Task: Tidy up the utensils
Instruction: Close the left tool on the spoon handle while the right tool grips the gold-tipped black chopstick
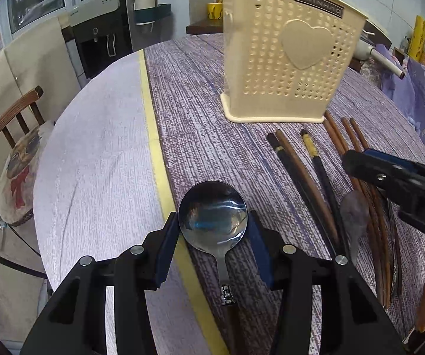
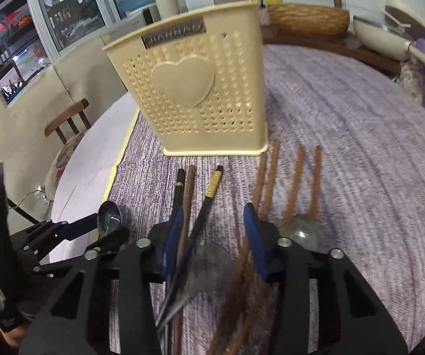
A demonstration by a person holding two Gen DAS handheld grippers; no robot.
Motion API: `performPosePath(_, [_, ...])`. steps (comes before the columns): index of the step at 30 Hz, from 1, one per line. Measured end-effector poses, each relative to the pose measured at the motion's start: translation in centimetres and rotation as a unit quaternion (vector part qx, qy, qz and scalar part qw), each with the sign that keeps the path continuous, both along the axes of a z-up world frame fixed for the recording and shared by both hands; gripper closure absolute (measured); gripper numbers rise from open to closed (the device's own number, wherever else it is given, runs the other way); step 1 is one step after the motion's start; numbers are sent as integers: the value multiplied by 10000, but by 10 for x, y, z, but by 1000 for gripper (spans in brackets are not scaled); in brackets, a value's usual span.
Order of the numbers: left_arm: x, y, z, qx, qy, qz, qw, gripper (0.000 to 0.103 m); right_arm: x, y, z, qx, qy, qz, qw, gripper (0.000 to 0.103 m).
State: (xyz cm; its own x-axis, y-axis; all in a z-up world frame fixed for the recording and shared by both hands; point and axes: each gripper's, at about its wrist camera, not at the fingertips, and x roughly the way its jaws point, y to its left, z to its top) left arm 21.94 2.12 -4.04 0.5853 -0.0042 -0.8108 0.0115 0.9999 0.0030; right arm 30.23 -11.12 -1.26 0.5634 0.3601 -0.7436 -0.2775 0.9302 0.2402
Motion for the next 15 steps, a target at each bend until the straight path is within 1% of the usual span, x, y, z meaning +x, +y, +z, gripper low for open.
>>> performPosePath(2, [1, 1, 0, 27, -3, -28, 10000, 56, 5, 6, -4, -21, 97, -4, 10000, 70])
performPosePath(7, [3, -1, 1, 5, -21, -83, 10000, 56, 21, 23, -15, -301, 304, -91, 9990, 76])
performPosePath(10, [4, 4, 1, -53, -23, -99, 9999, 56, 27, 28, -23, -434, 374, -173, 9982, 78])
performPosePath(15, [9, 7, 0, -52, -22, -110, 9999, 56, 33, 36, -24, -665, 318, -221, 9970, 80])
